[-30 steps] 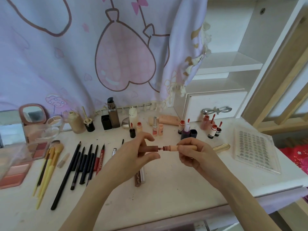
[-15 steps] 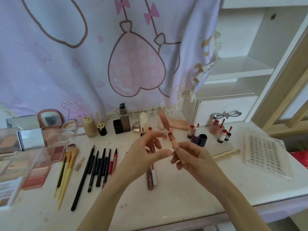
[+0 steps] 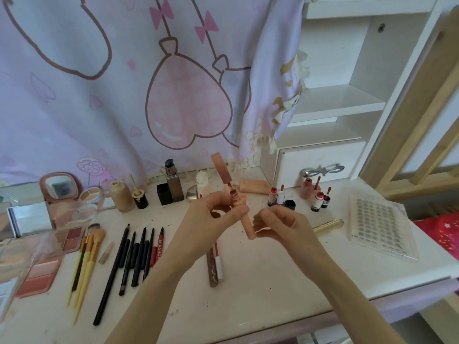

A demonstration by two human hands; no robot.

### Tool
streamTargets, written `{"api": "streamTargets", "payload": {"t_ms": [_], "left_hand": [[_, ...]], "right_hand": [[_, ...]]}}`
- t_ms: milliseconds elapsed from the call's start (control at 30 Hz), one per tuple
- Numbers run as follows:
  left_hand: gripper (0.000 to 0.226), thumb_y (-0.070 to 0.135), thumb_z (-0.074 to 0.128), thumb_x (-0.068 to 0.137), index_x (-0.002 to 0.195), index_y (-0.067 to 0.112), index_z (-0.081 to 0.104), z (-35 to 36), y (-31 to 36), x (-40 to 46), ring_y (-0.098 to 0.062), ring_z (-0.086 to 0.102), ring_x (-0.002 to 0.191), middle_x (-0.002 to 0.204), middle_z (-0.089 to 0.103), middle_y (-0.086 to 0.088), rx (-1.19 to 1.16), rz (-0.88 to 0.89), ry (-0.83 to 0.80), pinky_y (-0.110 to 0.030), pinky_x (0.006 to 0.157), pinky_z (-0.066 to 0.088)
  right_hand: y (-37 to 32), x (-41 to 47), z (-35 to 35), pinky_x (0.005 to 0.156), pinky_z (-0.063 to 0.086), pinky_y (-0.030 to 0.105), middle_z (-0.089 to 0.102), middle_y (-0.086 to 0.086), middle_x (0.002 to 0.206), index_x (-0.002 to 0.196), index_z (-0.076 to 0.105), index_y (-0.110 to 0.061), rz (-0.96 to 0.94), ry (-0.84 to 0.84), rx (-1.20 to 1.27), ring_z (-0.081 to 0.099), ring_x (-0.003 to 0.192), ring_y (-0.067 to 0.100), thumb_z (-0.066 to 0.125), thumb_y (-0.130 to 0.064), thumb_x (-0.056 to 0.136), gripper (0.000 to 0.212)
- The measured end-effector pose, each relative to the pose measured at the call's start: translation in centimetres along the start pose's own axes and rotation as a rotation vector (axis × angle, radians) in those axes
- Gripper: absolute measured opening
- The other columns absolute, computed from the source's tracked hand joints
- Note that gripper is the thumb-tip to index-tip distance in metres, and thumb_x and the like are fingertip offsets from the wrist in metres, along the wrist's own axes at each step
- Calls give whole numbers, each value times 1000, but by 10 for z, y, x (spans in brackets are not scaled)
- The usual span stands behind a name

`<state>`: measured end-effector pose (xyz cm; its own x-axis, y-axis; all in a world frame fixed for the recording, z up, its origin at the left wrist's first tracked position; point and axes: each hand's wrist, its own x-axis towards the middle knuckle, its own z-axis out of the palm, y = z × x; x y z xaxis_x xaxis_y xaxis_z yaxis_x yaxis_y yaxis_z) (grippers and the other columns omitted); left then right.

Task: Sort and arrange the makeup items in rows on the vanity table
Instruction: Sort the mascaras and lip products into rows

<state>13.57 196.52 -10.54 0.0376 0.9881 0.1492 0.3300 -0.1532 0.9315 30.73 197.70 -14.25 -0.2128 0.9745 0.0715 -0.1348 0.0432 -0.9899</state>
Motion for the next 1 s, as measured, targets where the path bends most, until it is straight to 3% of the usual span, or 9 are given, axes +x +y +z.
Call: {"api": "streamTargets", "payload": {"t_ms": [100, 233, 333, 533, 700, 833, 900, 1000], "left_hand": [[5, 35, 66, 79, 81, 30, 64, -4, 5, 4, 0, 63, 78, 77, 71, 14, 114, 35, -93, -19, 78, 47], [4, 33, 63, 83, 80, 37, 61, 3, 7, 2, 9, 55, 69, 63, 64, 20, 313, 125, -127, -6, 66, 40], [7, 28, 61, 86, 87, 32, 66, 6, 5, -1, 5, 53, 76, 76, 63, 15, 367, 199, -103, -4, 68, 38], [20, 28, 58, 88, 105, 26, 68, 4, 3, -3, 2, 52, 83, 85, 56, 21, 414, 222, -23, -4, 72, 35], [18, 25, 59, 88, 104, 25, 67, -1, 2, -4, 3, 52, 81, 84, 55, 18, 423, 227, 2, -4, 70, 36], [18, 24, 60, 86, 103, 25, 68, -3, 0, -5, 6, 52, 85, 86, 56, 19, 395, 220, 11, -2, 71, 37], [17, 24, 61, 86, 102, 26, 68, -3, 1, -5, 8, 51, 85, 84, 56, 19, 381, 227, 19, -2, 71, 36], [17, 24, 61, 85, 101, 26, 68, -2, 1, -5, 7, 52, 86, 86, 56, 19, 385, 232, 27, -2, 71, 37]], "right_hand": [[-25, 6, -15, 53, 42, 19, 56, -4, 59, 83, 67, -12, -103, 77, -101, 50, 55, 12, 57, -45, 80, 34], [-51, 9, -15, 46, 32, 17, 46, -8, 48, 86, 65, -17, -197, -17, -244, 38, 47, 10, 57, -34, 86, 19], [-53, 10, -15, 45, 29, 17, 50, -14, 45, 76, 65, -5, -225, 51, -288, 32, 41, 7, 59, -18, 90, 20], [-46, 7, -26, 42, 28, 11, 54, -14, 46, 88, 62, 7, -153, 61, -168, 29, 39, 3, 51, -6, 93, 17], [-51, 6, -32, 52, 18, 26, 64, 9, 70, 83, 63, -2, -95, 103, 37, 24, 48, 12, 51, 1, 89, 14], [-48, 4, -38, 52, 22, 24, 56, 15, 71, 89, 66, 4, -66, 52, 91, 27, 53, 13, 56, -11, 83, 20], [-44, 3, -37, 50, 25, 21, 45, 9, 64, 86, 66, 6, -84, 70, 52, 31, 54, 12, 55, -24, 81, 32], [-41, 1, -33, 49, 31, 18, 50, 0, 59, 78, 68, -4, -138, 142, 9, 39, 53, 10, 55, -33, 79, 32]]}}
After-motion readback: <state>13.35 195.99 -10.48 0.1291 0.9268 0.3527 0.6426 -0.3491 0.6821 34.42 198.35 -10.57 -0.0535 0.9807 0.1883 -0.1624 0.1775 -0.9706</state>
